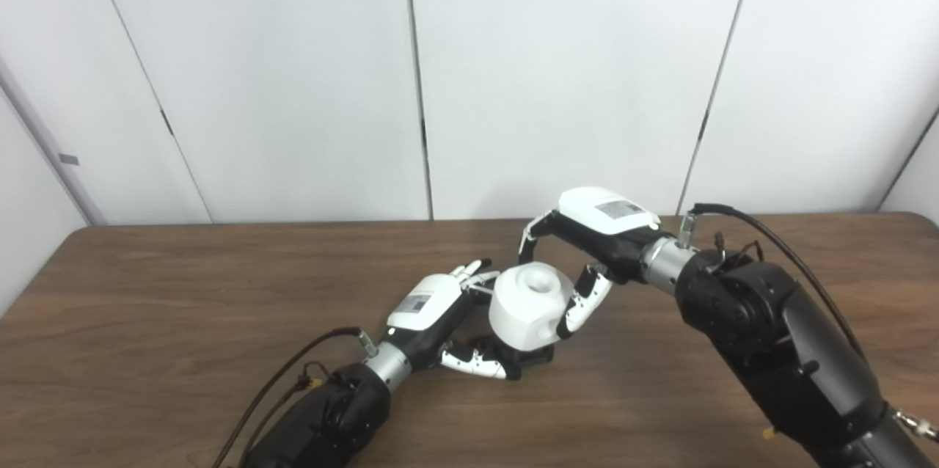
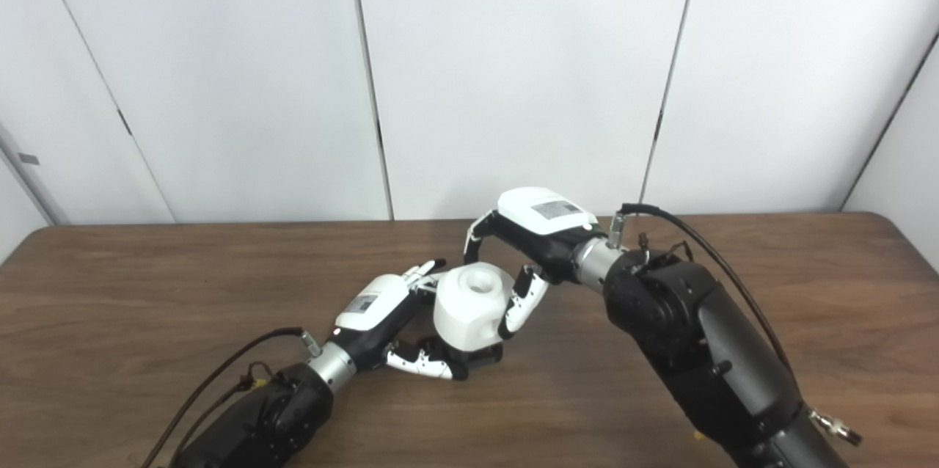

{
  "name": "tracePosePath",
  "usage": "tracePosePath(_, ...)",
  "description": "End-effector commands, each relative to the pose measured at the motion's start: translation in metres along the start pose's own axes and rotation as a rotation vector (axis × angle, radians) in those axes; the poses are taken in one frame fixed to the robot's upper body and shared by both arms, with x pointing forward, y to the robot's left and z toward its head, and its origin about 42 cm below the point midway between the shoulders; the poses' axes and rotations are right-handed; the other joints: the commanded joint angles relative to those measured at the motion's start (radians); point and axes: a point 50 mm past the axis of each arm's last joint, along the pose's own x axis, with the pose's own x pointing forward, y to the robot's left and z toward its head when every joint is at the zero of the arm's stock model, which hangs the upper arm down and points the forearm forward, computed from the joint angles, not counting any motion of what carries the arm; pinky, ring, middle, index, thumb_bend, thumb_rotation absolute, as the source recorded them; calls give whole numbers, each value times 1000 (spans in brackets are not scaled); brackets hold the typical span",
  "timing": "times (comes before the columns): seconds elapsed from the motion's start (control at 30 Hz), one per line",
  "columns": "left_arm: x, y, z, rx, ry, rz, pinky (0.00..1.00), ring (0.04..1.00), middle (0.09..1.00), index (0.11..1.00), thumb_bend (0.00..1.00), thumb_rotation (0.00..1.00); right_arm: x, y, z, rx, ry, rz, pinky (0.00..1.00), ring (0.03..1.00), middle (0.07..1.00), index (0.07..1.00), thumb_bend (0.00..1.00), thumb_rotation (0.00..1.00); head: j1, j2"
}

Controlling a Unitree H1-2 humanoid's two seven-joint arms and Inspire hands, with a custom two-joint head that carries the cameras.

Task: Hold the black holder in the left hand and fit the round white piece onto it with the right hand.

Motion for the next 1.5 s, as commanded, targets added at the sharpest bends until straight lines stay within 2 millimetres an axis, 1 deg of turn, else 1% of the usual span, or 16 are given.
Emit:
tracePosePath(0.0, -25, -59, -3, -23, 95, -176, 998, 1000, 907, 480, 522, 76, 3, -31, 10, -42, -46, -95, 770, 820, 751, 480, 524, 133, 3, 1)
tracePosePath(0.27, -25, -59, -3, -27, 93, -178, 1000, 1000, 907, 479, 522, 78, 9, -28, 11, -39, -41, -98, 765, 819, 747, 480, 524, 132, 2, 5)
tracePosePath(0.4, -26, -59, -1, -28, 95, -182, 1000, 1000, 910, 479, 522, 78, 11, -24, 10, -39, -40, -92, 755, 821, 747, 480, 524, 132, 4, 14)
tracePosePath(0.7, -26, -59, 1, -33, 96, -171, 999, 1000, 906, 479, 522, 77, 17, -15, 8, -19, -44, -69, 777, 839, 743, 480, 524, 134, 8, 23)
tracePosePath(1.0, -26, -60, 3, -33, 86, -173, 998, 1000, 908, 480, 523, 76, 22, -6, 6, -7, -38, -46, 756, 802, 738, 480, 524, 134, 8, 29)
tracePosePath(1.3, -24, -59, 7, -31, 87, -183, 1000, 1000, 917, 479, 522, 78, 27, 4, 0, 26, -50, -38, 748, 791, 740, 479, 524, 134, 14, 35)
tracePosePath(1.47, -23, -59, 8, -36, 88, -182, 1000, 1000, 915, 479, 522, 78, 31, 9, 1, 28, -55, -34, 730, 787, 735, 479, 524, 134, 16, 37)
